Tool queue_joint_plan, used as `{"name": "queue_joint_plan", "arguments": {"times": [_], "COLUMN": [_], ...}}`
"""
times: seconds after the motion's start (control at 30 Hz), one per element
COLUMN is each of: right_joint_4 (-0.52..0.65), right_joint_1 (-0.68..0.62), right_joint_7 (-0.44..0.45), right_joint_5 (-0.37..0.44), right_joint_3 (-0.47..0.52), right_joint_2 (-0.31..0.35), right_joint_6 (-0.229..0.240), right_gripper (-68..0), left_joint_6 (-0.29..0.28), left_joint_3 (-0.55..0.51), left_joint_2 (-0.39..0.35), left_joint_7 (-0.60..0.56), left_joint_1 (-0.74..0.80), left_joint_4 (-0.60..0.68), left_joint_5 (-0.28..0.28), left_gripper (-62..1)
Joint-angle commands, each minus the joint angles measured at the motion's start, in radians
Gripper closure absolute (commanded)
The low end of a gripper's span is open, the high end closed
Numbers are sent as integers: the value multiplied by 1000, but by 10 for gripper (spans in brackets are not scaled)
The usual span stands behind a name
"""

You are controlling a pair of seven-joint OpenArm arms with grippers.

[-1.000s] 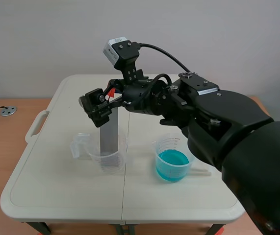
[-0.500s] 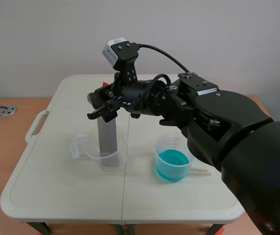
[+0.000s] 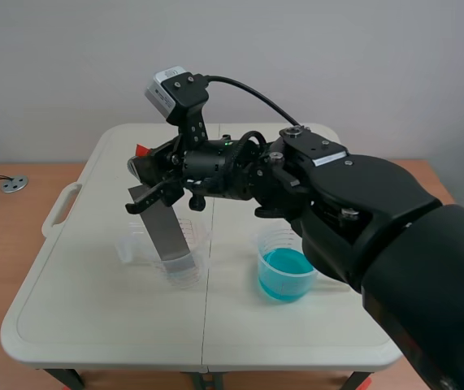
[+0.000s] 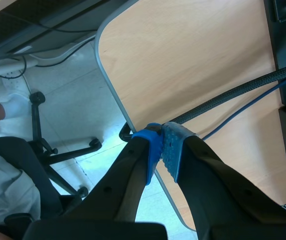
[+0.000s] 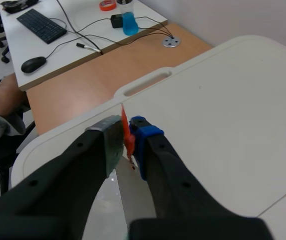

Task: Hold the metal plate by the orange handle, dip it into the blue solution, take it out and point at it, then put the plate back in the beaker on the left.
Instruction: 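Lift the metal plate out of the left beaker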

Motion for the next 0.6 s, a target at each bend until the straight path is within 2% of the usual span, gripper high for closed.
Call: {"name": "queue_joint_plan", "arguments": {"times": [0.0,0.37,0.5,0.57], "right_joint_4": [20,24,44,78], "right_joint_1": [22,20,14,-2], "right_joint_7": [19,39,44,42], "right_joint_5": [8,8,4,-25], "right_joint_3": [0,0,0,1], "right_joint_2": [-8,9,23,31], "right_joint_6": [17,141,144,143], "right_gripper": [-11,-11,-13,-13], "left_joint_6": [-6,-6,-6,-6], "left_joint_3": [-1,-1,-1,-1], "left_joint_2": [3,3,3,3], "left_joint_7": [-3,-3,-3,-3], "left_joint_1": [11,11,11,11], "left_joint_4": [10,10,10,10], "left_joint_5": [-5,-5,-5,-5], "left_gripper": [-27,-27,-27,-27]}}
